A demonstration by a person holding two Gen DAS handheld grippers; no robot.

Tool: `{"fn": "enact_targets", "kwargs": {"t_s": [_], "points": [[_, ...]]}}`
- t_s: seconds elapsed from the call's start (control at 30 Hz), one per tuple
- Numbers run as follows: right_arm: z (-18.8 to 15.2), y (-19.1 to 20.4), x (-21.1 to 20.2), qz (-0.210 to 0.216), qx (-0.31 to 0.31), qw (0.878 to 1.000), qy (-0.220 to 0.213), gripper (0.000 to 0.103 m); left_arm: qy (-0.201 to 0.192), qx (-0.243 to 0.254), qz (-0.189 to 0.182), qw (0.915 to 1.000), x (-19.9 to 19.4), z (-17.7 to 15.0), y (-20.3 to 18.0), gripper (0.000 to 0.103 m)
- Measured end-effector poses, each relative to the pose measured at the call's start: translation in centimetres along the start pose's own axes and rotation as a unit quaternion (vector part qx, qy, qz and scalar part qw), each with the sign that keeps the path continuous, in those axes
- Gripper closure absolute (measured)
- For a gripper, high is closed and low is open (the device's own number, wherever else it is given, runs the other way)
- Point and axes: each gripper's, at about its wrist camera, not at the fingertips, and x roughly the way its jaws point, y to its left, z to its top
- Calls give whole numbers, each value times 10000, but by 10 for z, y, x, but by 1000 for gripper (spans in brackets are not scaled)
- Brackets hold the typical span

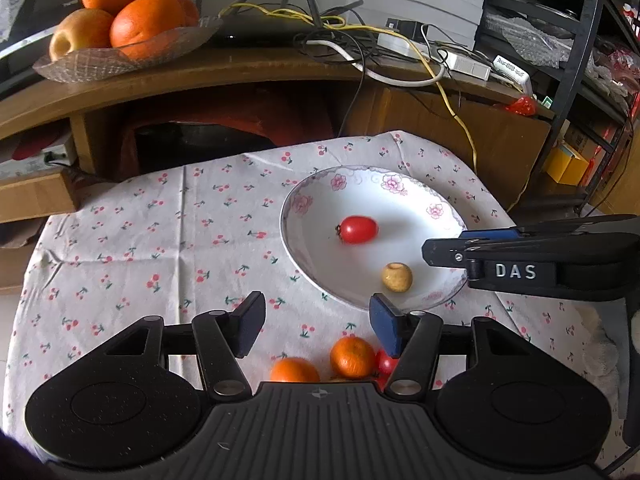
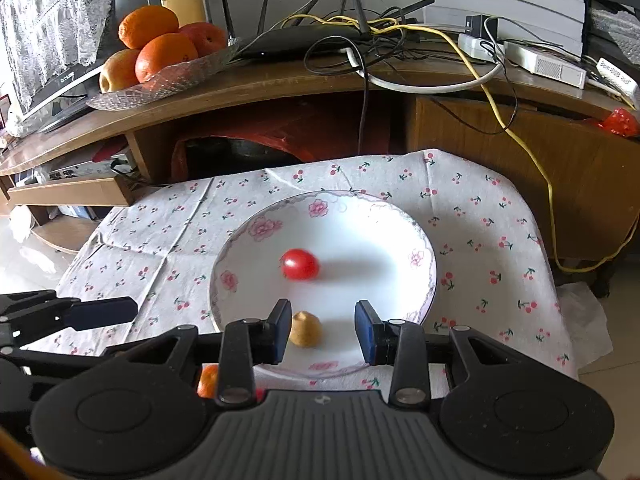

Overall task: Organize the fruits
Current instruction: 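Withdraw both tools from the bowl back toward the fruit cluster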

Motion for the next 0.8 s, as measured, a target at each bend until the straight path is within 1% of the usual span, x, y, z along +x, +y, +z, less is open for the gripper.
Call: {"fn": "enact_targets", "kwargs": {"t_s": [0.2,0.4,0.8], "points": [[-9,10,-17,128,2,9999,-29,68,41,-34,14,10000,-13,-12,4,37],[-27,24,-33,264,-6,9996,45,67,122,-54,46,9999,-25,-24,9,36],[-66,51,-43,462,-43,9979,446,66,219,30,-6,9998,-40,-36,17,35]]}}
